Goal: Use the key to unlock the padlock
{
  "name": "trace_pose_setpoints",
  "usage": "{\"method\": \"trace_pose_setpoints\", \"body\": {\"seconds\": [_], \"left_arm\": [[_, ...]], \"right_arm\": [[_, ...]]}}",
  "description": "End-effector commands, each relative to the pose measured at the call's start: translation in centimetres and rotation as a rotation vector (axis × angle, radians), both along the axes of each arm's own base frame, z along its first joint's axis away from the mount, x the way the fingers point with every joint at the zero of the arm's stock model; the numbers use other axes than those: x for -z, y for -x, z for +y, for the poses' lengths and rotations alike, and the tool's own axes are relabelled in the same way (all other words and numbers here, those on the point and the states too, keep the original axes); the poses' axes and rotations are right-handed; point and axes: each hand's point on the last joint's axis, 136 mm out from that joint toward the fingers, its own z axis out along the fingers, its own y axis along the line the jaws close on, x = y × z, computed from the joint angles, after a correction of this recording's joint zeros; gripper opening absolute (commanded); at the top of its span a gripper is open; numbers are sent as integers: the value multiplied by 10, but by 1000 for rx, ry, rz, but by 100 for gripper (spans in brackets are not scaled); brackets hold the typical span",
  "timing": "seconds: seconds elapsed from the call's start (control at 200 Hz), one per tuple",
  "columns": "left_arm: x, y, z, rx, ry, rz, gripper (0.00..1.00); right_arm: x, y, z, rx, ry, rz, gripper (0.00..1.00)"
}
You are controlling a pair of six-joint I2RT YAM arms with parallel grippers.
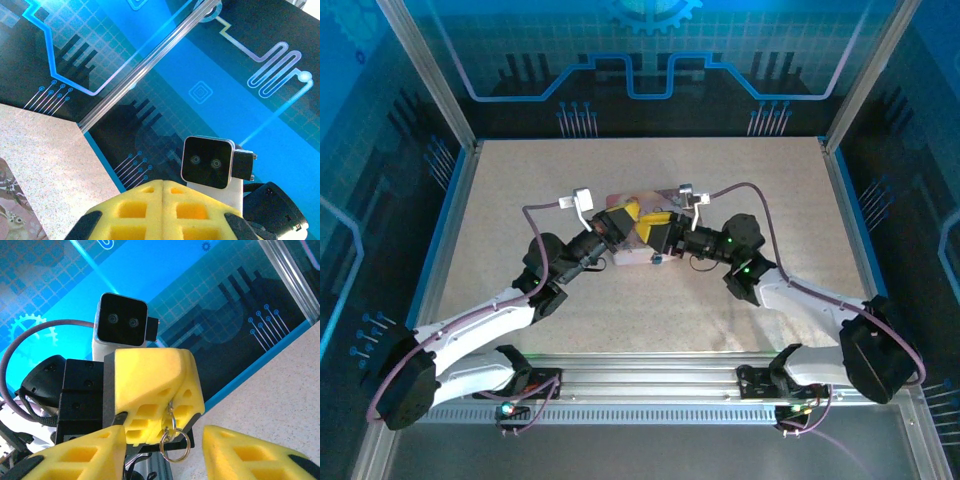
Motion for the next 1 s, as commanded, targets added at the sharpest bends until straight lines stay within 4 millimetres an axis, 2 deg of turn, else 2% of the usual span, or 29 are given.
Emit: {"method": "trace_pose_setpoints", "body": {"seconds": [0.0, 0.22, 0.485, 0.995], "left_arm": [[-19, 2, -1, -4, 23, -59, 0], [-16, 0, 0, -10, 25, -51, 0], [-15, 0, 1, -17, 29, -47, 0], [-7, 4, 3, -10, 22, -42, 0]], "right_arm": [[-17, 3, 7, -26, -36, -34, 41], [-16, -1, 9, -16, -42, -18, 32], [-10, -8, 2, 25, -42, 11, 14], [-1, -22, -24, 128, -37, 61, 11]]}}
